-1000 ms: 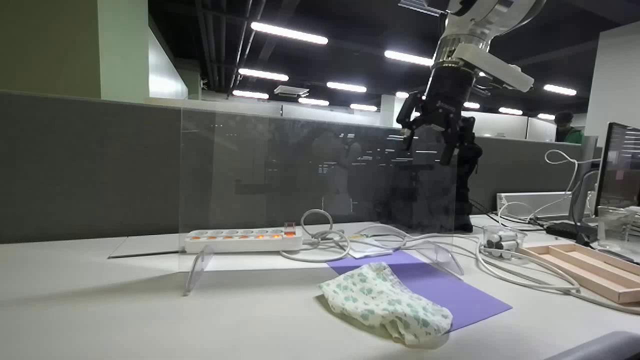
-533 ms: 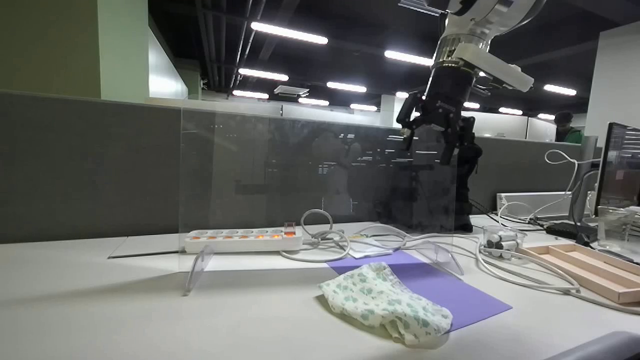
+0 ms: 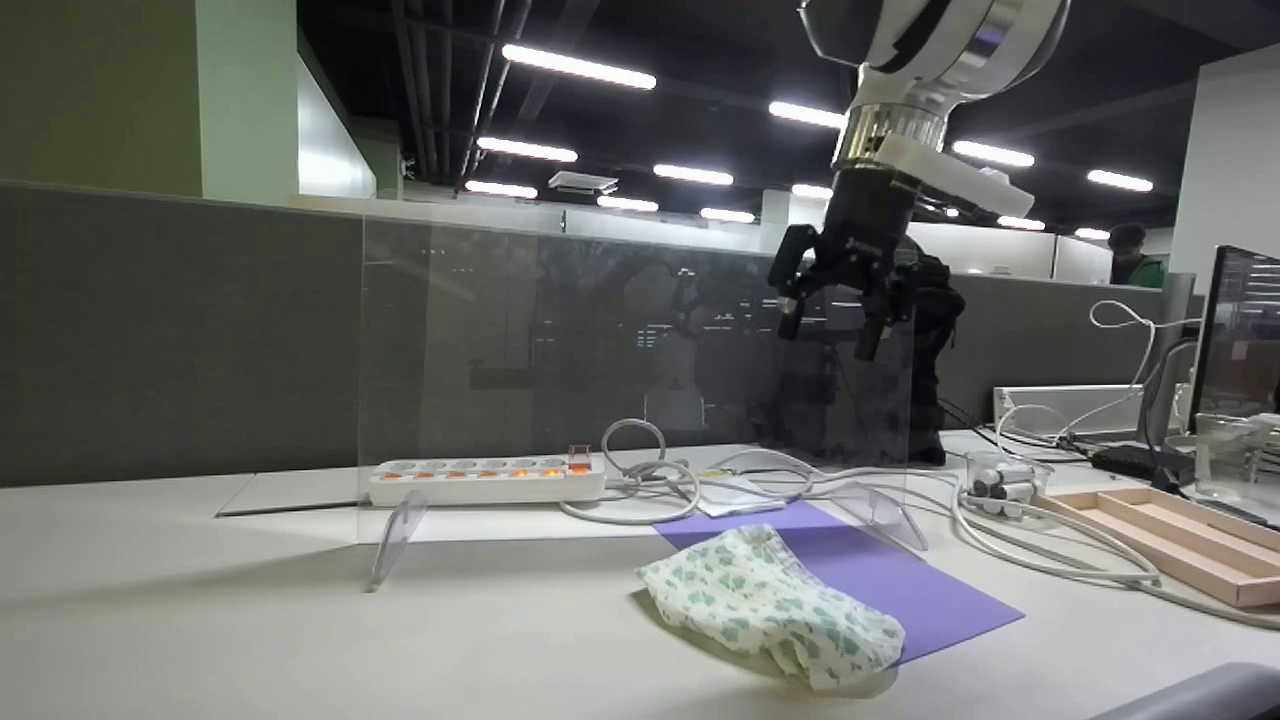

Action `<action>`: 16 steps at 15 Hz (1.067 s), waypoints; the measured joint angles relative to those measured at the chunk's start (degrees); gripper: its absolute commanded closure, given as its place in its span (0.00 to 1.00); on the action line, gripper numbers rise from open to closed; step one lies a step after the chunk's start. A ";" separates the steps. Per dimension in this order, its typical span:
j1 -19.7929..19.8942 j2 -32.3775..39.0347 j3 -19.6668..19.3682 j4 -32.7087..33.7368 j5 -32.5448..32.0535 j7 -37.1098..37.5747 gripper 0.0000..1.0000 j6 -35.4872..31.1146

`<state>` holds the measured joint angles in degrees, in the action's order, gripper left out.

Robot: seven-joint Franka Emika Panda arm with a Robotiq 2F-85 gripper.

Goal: Hung the cloth on the object

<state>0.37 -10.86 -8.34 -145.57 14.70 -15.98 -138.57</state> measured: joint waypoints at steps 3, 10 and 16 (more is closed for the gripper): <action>-0.33 4.48 2.62 -2.12 -1.23 0.00 0.00 -7.88; -0.08 16.85 4.95 -3.53 -12.11 3.06 0.00 -18.45; 0.83 21.13 4.95 -3.49 -17.07 4.37 0.00 -21.48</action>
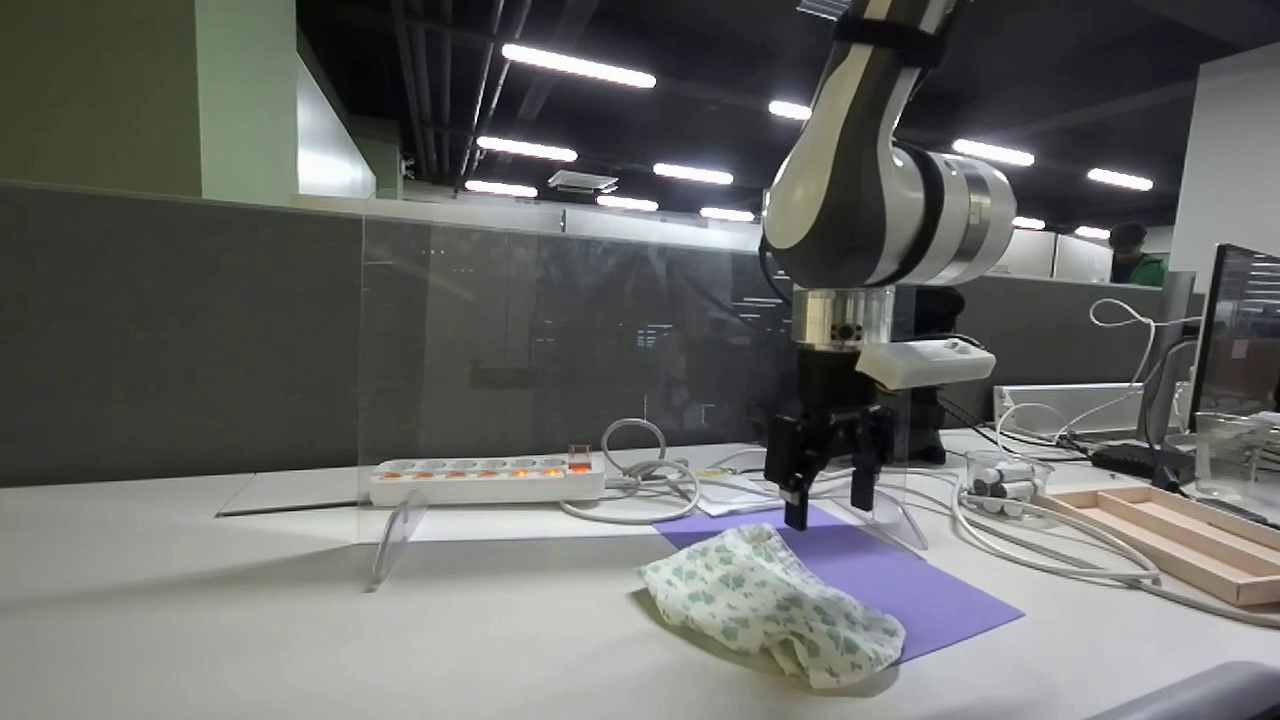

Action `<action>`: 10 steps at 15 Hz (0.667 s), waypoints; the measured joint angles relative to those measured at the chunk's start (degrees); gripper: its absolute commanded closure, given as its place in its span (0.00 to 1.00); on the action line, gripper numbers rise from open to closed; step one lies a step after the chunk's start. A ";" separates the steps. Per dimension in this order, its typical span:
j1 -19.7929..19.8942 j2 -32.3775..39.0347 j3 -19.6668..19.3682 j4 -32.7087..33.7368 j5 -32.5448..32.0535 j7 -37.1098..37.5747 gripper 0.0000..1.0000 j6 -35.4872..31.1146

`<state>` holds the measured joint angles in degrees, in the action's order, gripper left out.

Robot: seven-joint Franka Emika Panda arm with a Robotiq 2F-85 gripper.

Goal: Hung the cloth on the object

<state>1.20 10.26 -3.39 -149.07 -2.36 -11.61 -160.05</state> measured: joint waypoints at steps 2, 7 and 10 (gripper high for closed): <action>0.04 -0.10 0.15 0.02 -0.01 -0.38 0.00 0.03; 1.94 3.32 3.94 0.17 1.82 -7.83 0.00 -0.24; 2.81 6.36 6.37 0.65 1.86 -11.80 0.14 -0.69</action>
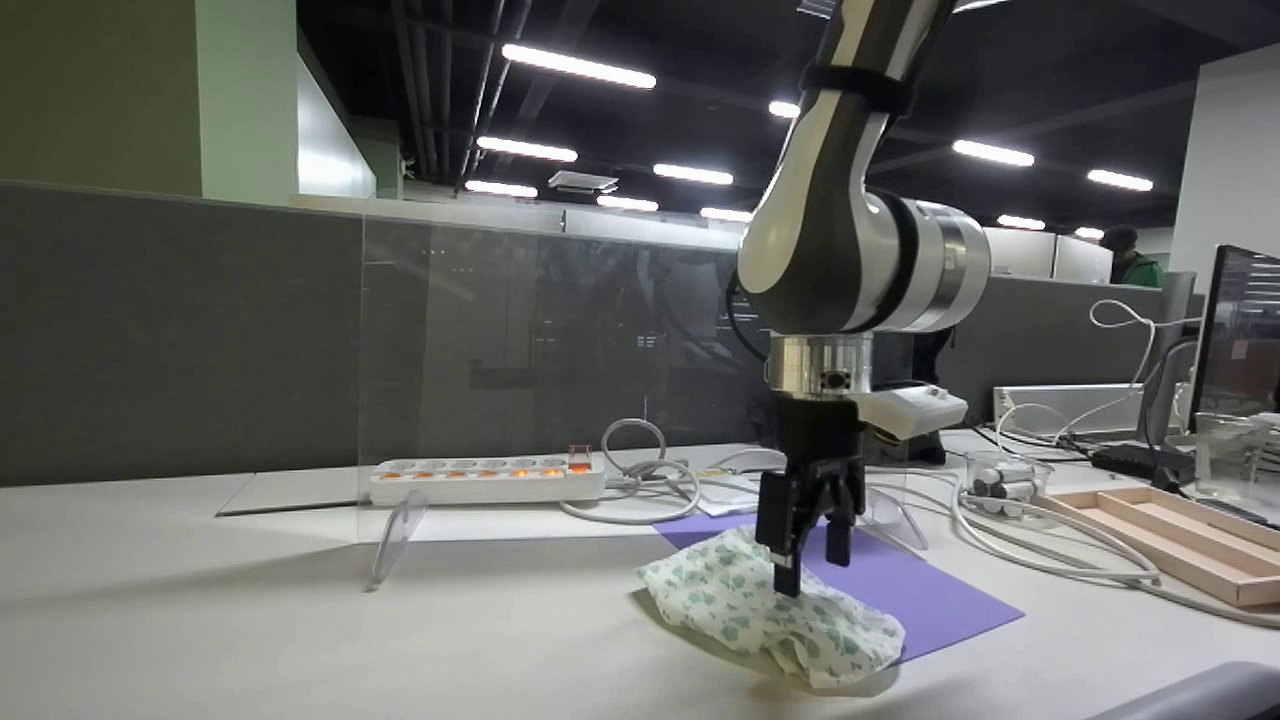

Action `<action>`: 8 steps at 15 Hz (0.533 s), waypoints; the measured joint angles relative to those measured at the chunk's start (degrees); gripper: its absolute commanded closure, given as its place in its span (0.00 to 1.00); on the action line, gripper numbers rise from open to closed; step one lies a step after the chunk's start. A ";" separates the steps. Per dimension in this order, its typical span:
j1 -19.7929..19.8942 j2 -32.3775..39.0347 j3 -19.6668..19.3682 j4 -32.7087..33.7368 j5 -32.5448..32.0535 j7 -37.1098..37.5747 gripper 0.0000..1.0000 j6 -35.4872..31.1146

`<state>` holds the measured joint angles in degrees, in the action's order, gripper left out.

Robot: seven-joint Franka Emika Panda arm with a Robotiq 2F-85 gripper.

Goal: Hung the cloth on the object

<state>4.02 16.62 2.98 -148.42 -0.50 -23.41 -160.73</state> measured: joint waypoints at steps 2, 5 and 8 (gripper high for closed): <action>0.30 1.44 0.86 0.31 -0.42 -1.53 0.33 -0.05; 1.49 2.44 2.26 0.62 -0.45 -3.78 0.55 -0.19; 3.08 2.44 4.00 0.57 -0.34 -5.41 0.76 -0.19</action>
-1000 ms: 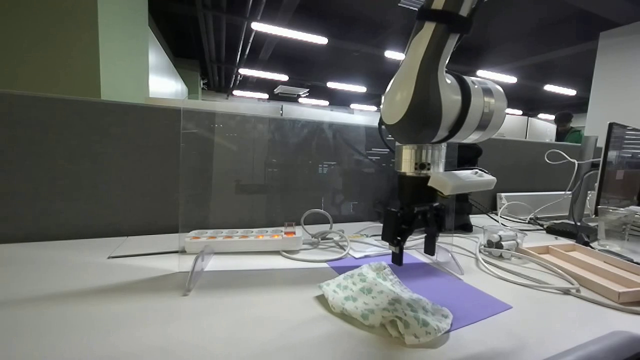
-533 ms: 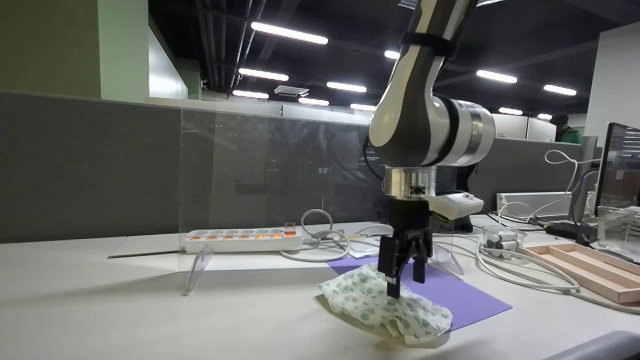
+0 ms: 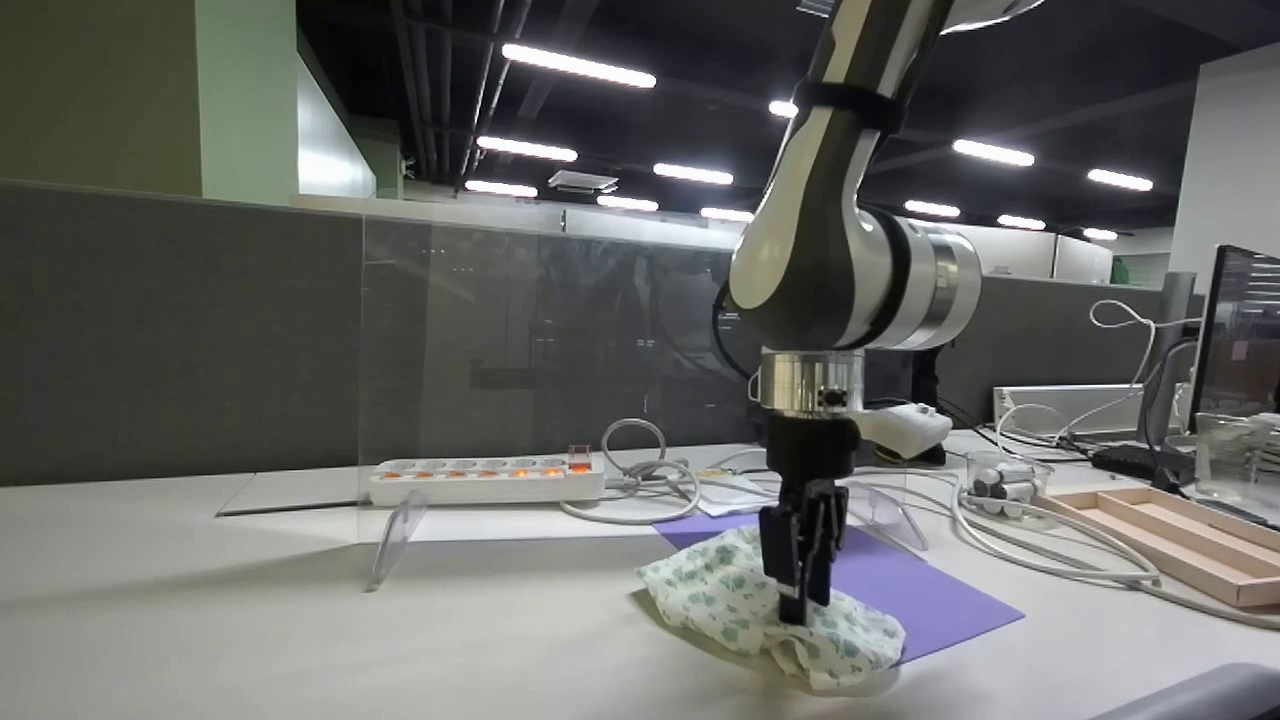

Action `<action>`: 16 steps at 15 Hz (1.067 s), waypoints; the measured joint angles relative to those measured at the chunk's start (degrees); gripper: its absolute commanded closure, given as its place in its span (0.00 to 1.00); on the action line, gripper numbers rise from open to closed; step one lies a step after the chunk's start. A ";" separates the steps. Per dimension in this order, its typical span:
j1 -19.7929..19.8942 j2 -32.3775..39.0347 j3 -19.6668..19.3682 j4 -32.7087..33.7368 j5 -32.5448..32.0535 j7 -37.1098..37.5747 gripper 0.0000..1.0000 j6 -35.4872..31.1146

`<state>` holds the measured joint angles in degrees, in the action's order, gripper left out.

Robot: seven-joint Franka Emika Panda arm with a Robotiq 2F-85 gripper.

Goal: Hung the cloth on the object

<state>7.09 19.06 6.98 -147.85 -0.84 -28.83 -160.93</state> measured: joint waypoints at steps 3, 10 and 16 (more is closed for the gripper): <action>1.84 -0.04 1.85 0.00 0.86 -1.90 0.95 0.00; 4.21 -1.11 4.13 -0.01 3.01 -5.19 1.00 0.15; 3.13 -9.40 4.52 1.65 3.44 -6.38 1.00 7.40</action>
<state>10.22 9.66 11.51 -146.20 2.60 -35.20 -153.53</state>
